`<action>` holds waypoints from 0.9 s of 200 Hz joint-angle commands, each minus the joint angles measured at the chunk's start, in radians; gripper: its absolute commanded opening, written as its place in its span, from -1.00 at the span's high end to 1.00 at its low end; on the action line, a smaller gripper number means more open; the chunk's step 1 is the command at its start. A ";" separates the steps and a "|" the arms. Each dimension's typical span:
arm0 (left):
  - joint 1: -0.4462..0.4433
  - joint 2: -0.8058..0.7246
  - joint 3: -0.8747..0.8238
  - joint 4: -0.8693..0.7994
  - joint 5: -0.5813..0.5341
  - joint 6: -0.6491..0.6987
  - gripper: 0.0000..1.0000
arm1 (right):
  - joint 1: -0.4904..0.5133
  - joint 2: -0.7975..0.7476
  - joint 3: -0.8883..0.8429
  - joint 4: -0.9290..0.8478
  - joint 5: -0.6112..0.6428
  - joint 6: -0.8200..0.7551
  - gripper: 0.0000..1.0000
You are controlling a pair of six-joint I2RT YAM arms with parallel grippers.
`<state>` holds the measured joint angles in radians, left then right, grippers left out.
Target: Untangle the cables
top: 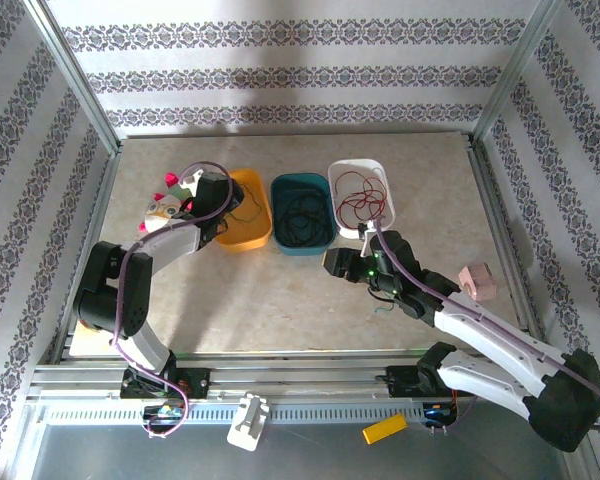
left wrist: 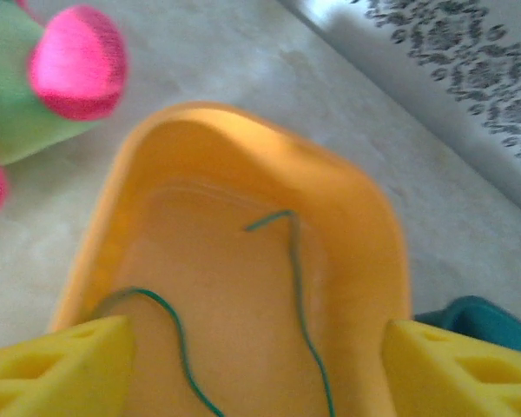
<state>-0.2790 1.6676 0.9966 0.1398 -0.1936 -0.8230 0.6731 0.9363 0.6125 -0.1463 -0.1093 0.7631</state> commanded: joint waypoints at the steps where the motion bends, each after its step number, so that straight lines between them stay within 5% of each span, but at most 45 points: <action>1: -0.041 -0.011 0.050 0.037 0.014 0.099 -0.75 | -0.017 -0.028 -0.025 -0.039 0.051 0.012 -0.14; 47: -0.176 -0.151 0.018 -0.004 0.058 0.281 -0.87 | -0.099 -0.038 -0.042 -0.248 0.225 0.125 -0.13; 101: -0.409 -0.203 -0.106 -0.069 0.246 0.302 -0.85 | -0.199 -0.054 -0.083 -0.454 0.322 0.166 -0.13; 162: -0.557 -0.099 -0.158 0.044 0.389 0.309 -0.82 | -0.260 0.031 -0.187 -0.331 0.145 0.124 -0.11; 180: -0.565 -0.075 -0.124 0.035 0.417 0.340 -0.82 | -0.262 0.073 -0.183 -0.290 0.118 0.103 0.13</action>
<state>-0.8280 1.5707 0.8185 0.1402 0.1562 -0.5392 0.4206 0.9703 0.4358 -0.5091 0.0734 0.8951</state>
